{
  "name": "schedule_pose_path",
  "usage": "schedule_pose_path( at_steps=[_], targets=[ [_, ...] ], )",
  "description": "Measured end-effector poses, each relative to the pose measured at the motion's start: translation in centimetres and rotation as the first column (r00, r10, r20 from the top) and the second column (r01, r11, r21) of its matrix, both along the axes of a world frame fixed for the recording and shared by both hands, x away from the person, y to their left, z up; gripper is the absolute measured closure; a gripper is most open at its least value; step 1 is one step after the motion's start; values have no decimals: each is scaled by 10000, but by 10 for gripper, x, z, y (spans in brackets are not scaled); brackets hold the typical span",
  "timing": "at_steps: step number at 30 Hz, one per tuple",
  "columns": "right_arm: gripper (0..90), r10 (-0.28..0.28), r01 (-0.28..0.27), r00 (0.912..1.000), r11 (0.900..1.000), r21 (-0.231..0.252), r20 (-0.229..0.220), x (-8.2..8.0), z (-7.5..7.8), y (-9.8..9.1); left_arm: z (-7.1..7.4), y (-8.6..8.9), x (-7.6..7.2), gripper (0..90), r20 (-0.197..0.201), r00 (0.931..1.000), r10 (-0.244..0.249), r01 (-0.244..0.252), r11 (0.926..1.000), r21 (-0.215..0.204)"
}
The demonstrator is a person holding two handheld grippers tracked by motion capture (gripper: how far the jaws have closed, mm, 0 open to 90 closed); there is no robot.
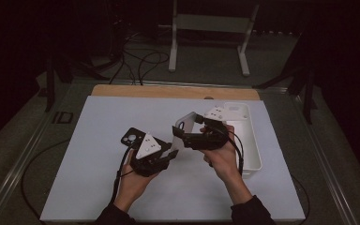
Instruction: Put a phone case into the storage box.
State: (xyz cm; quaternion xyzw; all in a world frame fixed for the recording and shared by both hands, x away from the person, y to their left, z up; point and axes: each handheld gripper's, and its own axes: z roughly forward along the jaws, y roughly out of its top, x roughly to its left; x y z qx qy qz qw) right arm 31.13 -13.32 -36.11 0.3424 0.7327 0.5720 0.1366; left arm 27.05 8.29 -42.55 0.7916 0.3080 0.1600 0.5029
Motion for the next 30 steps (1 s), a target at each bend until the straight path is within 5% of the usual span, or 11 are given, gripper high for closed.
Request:
schedule_pose_path(
  at_steps=[8,18,24,30],
  targets=[
    [171,-67,67,10000,10000,-11,29,1,0,-2,4,11,-4,400,217,9992,326,-324,9995,-64],
    [171,-131,133,9998,9999,-109,147,1,1,-5,12,34,-9,278,506,9939,983,-969,9949,-291],
    [171,-214,216,9997,9997,-109,137,2,2,-8,13,47,-8,160,602,9767,2059,-2053,9786,-157],
    [171,-319,319,9995,9995,-46,77,3,3,-11,13,59,-9,82,649,9661,2498,-2491,9683,-183]
  ],
)
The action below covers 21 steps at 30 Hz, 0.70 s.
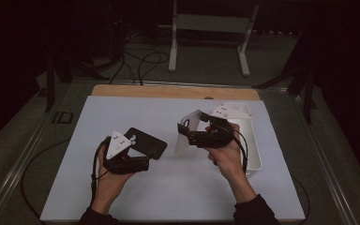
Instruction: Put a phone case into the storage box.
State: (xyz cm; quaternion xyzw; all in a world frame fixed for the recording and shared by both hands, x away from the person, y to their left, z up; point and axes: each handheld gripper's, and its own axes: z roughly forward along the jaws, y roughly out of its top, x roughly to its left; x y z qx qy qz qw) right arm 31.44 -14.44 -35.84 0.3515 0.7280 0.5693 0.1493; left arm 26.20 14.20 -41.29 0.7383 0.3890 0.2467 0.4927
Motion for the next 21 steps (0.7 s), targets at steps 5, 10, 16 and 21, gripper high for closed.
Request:
schedule_pose_path(
  at_steps=[5,10,16,21],
  targets=[
    [171,-75,75,10000,10000,10,-26,1,0,-3,-2,10,-1,4,95,9994,346,-347,9994,13],
    [170,-69,69,10000,10000,-29,3,1,1,-5,-4,20,-3,0,167,9984,548,-547,9985,-63],
    [171,-130,130,9999,9998,-134,57,1,2,-7,-14,39,-6,0,-7,9950,996,-996,9948,-210],
    [170,-237,237,9997,9996,-143,23,3,2,-10,-22,52,-11,0,46,9954,956,-955,9953,-156]
  ],
)
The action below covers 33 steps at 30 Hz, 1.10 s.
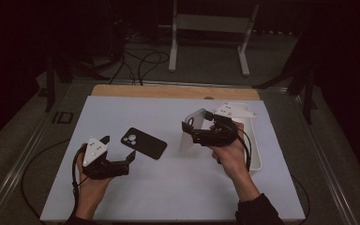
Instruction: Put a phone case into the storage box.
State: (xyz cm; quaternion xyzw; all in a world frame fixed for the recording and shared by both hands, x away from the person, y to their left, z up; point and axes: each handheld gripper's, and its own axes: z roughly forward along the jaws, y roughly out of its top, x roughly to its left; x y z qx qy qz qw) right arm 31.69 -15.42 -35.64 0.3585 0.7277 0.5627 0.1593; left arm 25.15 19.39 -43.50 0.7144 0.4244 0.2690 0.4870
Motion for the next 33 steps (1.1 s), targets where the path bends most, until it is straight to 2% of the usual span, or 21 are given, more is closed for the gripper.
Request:
schedule_pose_path(
  at_steps=[7,10,13,15,28,33],
  targets=[
    [170,-87,88,9999,9999,104,-61,2,1,-5,-13,17,-6,0,-53,10000,17,-17,10000,10],
    [170,-150,150,9999,9998,91,-34,3,2,-7,-26,29,-10,0,19,9998,218,-217,9995,-246],
    [170,-180,181,9998,9997,137,-47,4,2,-7,-32,34,-12,0,22,9996,274,-273,9993,-258],
    [170,-209,210,9998,9996,180,-56,4,3,-8,-37,39,-16,0,96,9994,341,-340,9993,-122],
    [170,-339,339,9994,9993,132,32,8,8,-11,-50,40,-22,0,161,9985,532,-536,9981,300],
    [169,-671,671,9977,9977,-1,132,16,10,-18,-50,40,-23,0,277,9969,735,-745,9966,360]
  ],
)
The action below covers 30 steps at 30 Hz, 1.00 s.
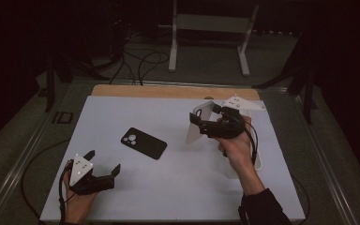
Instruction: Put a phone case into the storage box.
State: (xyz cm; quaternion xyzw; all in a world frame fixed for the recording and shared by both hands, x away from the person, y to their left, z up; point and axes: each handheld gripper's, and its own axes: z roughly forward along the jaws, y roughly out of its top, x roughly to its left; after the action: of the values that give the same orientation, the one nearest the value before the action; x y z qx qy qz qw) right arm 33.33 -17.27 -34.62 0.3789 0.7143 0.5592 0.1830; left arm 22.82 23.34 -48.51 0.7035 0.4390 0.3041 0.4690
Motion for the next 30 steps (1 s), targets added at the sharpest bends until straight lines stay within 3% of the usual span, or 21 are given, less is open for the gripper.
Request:
schedule_pose_path(
  at_steps=[17,30],
  targets=[
    [169,-578,579,9983,9982,-141,99,15,10,-11,-2,-3,-1,0,-6,10000,7,-7,9999,168],
    [168,-1348,1351,9908,9903,-318,104,39,12,-26,-2,-3,-2,1,97,9999,32,-34,9998,219]
  ],
)
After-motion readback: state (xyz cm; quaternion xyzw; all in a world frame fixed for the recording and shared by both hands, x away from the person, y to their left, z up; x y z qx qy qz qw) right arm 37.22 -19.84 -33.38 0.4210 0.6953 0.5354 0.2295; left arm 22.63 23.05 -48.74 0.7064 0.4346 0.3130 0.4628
